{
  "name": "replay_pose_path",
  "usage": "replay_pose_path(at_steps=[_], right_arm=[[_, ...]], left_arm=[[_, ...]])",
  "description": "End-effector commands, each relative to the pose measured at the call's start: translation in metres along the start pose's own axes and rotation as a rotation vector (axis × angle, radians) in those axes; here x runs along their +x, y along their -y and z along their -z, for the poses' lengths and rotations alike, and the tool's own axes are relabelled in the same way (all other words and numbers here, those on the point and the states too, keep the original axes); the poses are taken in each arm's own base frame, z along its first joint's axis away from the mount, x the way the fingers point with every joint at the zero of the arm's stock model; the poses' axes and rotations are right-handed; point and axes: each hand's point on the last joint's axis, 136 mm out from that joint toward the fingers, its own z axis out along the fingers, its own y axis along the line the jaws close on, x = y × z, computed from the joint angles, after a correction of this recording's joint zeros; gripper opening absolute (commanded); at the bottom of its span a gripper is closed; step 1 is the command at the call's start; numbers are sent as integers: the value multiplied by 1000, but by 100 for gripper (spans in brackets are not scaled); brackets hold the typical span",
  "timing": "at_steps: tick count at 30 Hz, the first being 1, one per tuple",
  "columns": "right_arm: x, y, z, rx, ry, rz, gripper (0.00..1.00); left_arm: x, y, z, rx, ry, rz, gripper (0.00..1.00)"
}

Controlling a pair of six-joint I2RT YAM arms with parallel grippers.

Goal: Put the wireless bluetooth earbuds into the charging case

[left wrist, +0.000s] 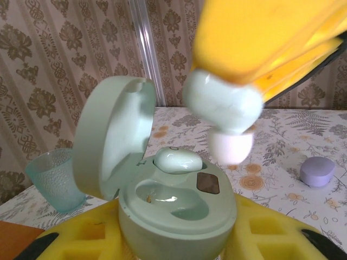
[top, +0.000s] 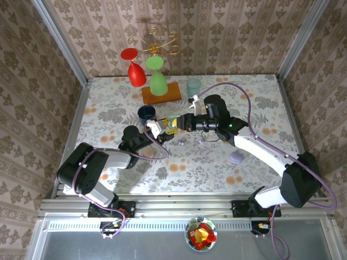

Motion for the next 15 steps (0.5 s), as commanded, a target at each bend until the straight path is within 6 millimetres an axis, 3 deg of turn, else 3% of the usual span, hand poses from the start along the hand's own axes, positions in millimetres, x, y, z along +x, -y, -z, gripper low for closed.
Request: replay_pose_path(at_steps=[1,15], right_arm=[[-6,-3,-3,4,4,29,18],[-1,10,-11,58,-5,22,18]], left_arm=[[-15,3,-4,28,46,-55,31],[-17,8,-5,38,53,-49,30]])
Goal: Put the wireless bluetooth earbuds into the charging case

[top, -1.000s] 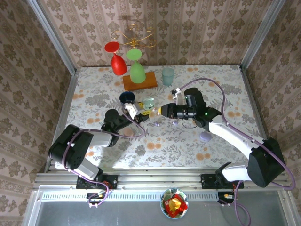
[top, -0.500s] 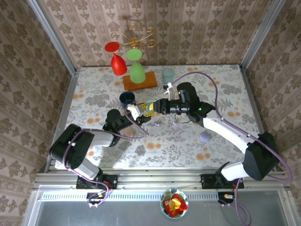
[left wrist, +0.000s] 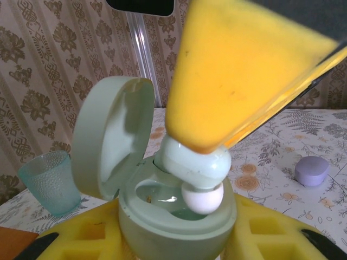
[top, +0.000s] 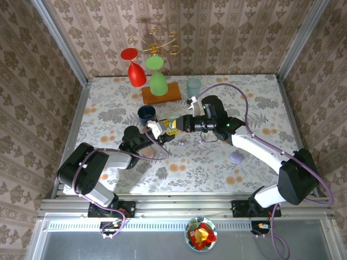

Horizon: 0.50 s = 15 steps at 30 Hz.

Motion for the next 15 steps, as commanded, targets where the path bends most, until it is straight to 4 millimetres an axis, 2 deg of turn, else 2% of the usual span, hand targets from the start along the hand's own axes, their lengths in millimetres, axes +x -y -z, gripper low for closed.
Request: replay_pose_path(at_steps=[1,10,15], right_arm=[[-7,1,-2,40,18,23,18],[0,12,-10,79,1,15,18],[4,15,-12,92,-19,14,22]], left_arm=[[-18,4,-4,25,53,-47,30],[-18,5,-5,30,54,-42,31],[-18,3,-5,18,52,-37,30]])
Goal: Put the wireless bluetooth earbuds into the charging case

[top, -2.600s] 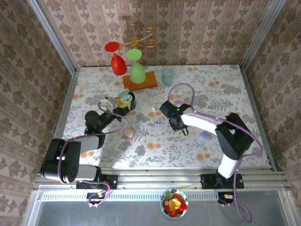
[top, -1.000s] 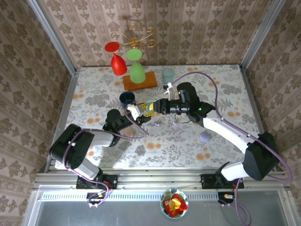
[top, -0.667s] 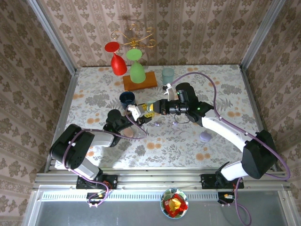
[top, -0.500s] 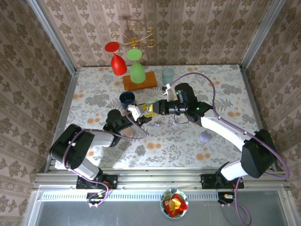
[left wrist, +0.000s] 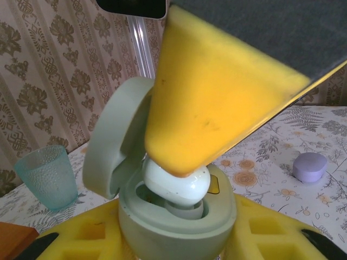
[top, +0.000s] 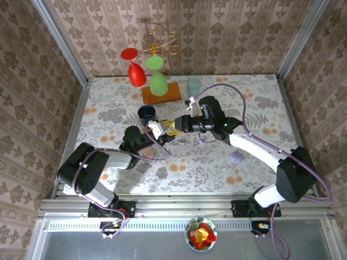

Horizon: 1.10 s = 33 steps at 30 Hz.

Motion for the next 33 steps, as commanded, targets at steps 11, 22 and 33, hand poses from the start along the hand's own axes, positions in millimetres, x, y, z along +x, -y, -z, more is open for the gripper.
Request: replay_pose_path(at_steps=[11,22,33], right_arm=[[-1,4,4,54,6,26,35],[-5,4,19,72,56,65,43],[-6,-9,54,53,155,125,49]], left_arm=[[-21,0,-4,10,64,-49,30],[-19,0,-2,14,61,-40,30],[-26,-8,5,16,76,-3,31]])
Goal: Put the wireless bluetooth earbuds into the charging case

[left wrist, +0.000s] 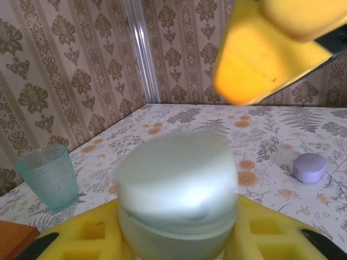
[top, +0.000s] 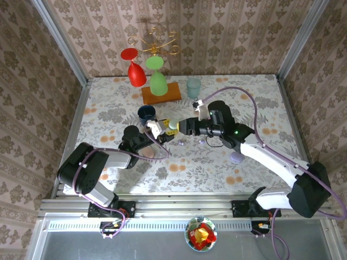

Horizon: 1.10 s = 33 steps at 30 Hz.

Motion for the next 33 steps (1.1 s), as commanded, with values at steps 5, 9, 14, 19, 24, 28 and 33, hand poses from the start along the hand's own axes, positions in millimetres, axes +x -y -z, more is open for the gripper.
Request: replay_pose_path(at_steps=[5,9,14,19,24,28,33], right_arm=[[-15,-6,20,5,94,70,49],[-24,-10,24,-1,130,90,50],[-30,-4,17,36,123,84,58],[-29,6,4,22,86,-32,76],[-31,5,-7,-123,77,-217,80],[-29,-8,-13,-242,39,-321,79],[-27,-9,-20,-284,29,-374,77]], left_arm=[[-30,-7,2,15,82,18,31],[-31,-7,4,18,85,38,30],[-36,-10,6,20,95,90,31],[-47,-11,6,32,116,141,31],[-59,-18,5,15,143,226,31],[-63,-22,2,12,152,257,31],[-68,-21,1,13,163,249,31]])
